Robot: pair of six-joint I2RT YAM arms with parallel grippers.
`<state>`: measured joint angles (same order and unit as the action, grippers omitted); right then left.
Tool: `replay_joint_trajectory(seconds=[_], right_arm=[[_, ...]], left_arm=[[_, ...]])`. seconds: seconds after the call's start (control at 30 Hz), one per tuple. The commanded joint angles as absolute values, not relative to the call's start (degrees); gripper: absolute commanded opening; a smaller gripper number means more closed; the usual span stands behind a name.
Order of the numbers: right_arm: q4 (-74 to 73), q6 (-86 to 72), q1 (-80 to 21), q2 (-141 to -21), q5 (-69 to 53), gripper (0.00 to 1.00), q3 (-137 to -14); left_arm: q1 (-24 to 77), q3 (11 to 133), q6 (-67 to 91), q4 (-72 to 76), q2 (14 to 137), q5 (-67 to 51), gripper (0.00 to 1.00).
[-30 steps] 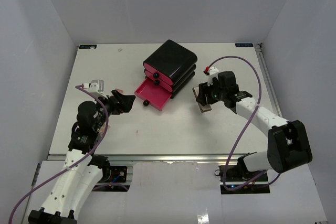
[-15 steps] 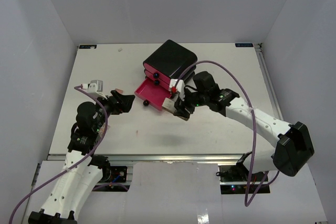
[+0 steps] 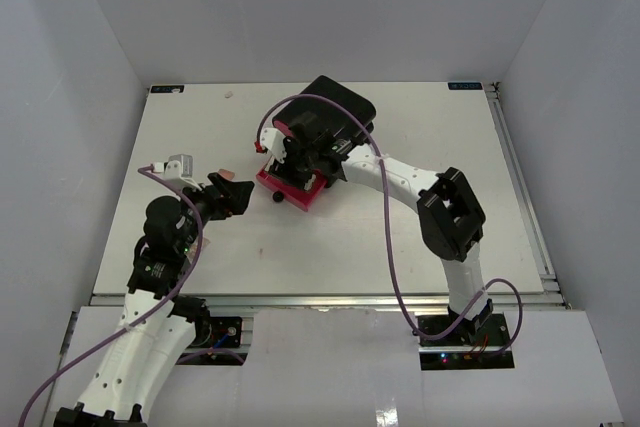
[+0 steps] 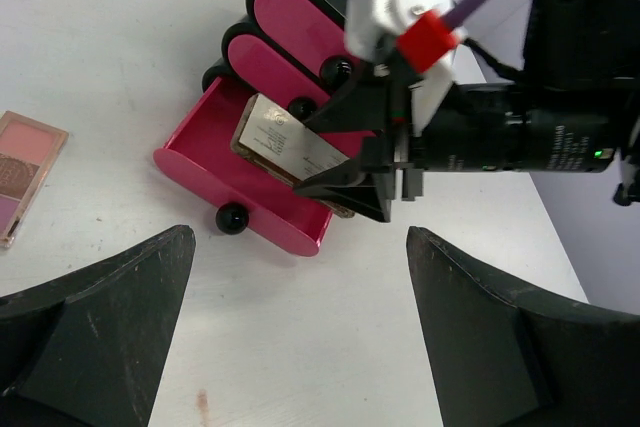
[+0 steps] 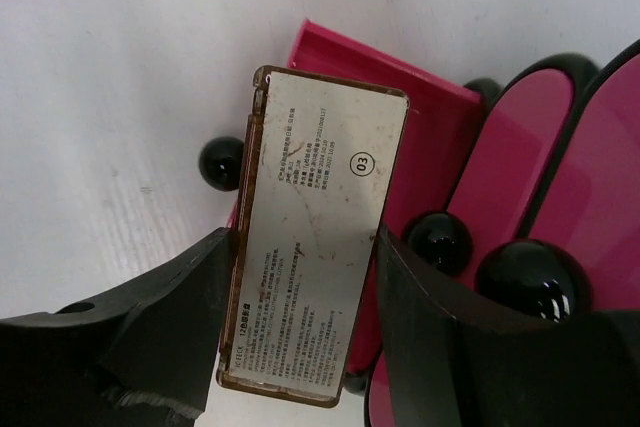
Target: Organize the makeup
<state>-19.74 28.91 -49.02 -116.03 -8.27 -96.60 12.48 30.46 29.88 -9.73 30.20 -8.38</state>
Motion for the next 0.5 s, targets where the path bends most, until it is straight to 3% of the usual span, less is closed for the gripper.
replay_joint_trajectory(seconds=[0.0, 0.1, 0.2, 0.33, 0.47], right_arm=[[-18.86, 29.21, -49.75, -117.41, -0.56, 0.19, -102.26], [-18.41, 29.59, -49.75, -119.05, 1.44, 0.29, -102.33], [-17.95, 29.54, -49.75, -120.01, 2.11, 0.49, -101.64], [-17.58, 29.35, -49.83, -120.04, 2.0, 0.69, -100.26], [-17.78, 28.64, -49.75, -118.54, 0.47, 0.76, -99.23]], left_arm=[[12.46, 29.97, 30.15, -10.65, 29.09, -7.3, 0.98], [12.39, 30.05, 30.07, -10.65, 29.17, -7.29, 0.98], [12.47, 30.06, 29.97, -10.72, 29.28, -7.38, 0.98], [12.39, 30.06, 29.88, -10.72, 29.36, -7.83, 0.98], [12.48, 30.15, 29.79, -10.37, 29.44, -8.53, 0.98]])
